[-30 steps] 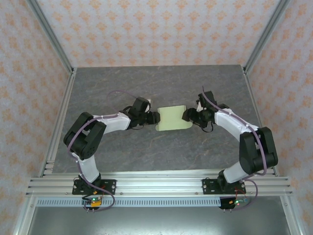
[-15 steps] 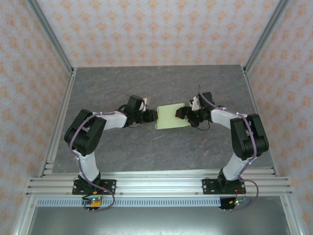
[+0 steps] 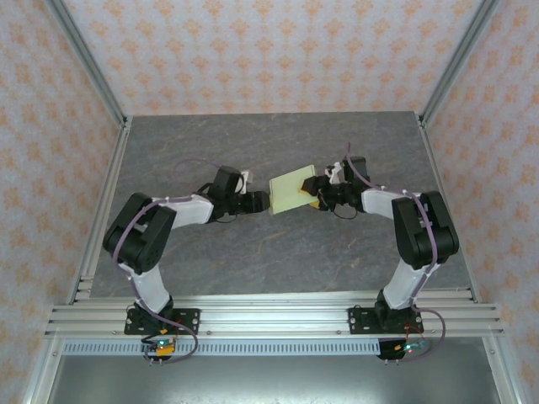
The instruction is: Fold the paper box
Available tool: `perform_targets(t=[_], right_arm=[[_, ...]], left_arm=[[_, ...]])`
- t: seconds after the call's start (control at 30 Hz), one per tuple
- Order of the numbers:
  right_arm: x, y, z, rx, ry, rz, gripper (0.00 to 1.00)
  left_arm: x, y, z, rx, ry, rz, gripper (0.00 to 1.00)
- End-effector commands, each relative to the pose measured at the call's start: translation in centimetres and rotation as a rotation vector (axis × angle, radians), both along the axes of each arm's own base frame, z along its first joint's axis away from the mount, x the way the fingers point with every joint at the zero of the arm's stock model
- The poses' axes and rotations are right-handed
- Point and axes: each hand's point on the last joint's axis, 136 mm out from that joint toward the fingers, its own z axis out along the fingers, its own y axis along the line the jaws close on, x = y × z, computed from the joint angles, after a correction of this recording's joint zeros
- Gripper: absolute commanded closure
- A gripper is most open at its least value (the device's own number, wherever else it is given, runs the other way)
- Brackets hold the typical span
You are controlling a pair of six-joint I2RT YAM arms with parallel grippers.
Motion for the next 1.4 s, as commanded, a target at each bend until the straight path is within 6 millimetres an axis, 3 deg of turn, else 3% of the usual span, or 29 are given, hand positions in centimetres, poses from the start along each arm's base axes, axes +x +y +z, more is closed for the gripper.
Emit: perform_targets(t=[0.0, 0.07, 0.17, 0.3, 0.43, 0.7, 0.9, 0.97, 1.07, 1.27, 1.37], right_arm=[[0.3, -0.1, 3.4, 0.066, 0.022, -0.062, 0.50], [-0.4, -0.5, 3.5, 0.040, 0.111, -0.089, 0.50], [-2.0, -0.8, 3.4, 0.003, 0.255, -0.091, 0.50], [-4.3, -0.9, 3.0, -0.008, 0.436, -0.070, 0.52], [-5.2, -0.6, 3.2, 0.030, 0.538, -0.073, 0.52], [-5.6, -0.2, 2.4, 0.059, 0.708, -0.095, 0.55], [-4.9, -0.1, 2.0, 0.078, 0.739, -0.143, 0.56], [-4.8, -0.1, 2.1, 0.078, 0.734, -0.153, 0.55], [-4.8, 0.1, 2.2, 0.087, 0.744, -0.145, 0.54], [-5.2, -1.0, 2.0, 0.033, 0.692, -0.139, 0.30], [-5.1, -2.4, 2.5, -0.083, 0.566, -0.114, 0.24]], left_arm=[[1.5, 1.1, 6.6, 0.058, -0.348, -0.041, 0.23], [1.3, 0.9, 8.8, 0.095, -0.521, -0.127, 0.18], [-1.0, -0.8, 9.5, 0.147, -0.675, -0.369, 0.14], [-2.8, -1.8, 9.1, 0.314, -0.828, -0.446, 0.03], [-4.6, -4.3, 7.9, 0.480, -0.885, -0.610, 0.00], [-4.1, -5.4, 5.9, 0.718, -0.968, -0.688, 0.04], [-3.9, -6.4, 4.7, 0.721, -0.956, -0.723, 0.17], [-3.5, -6.5, 4.4, 0.719, -0.938, -0.701, 0.31], [-3.3, -6.8, 4.3, 0.704, -0.933, -0.695, 0.43], [-3.7, -6.8, 4.7, 0.591, -0.813, -0.713, 0.65], [-4.4, -6.4, 4.8, 0.524, -0.756, -0.737, 0.67]])
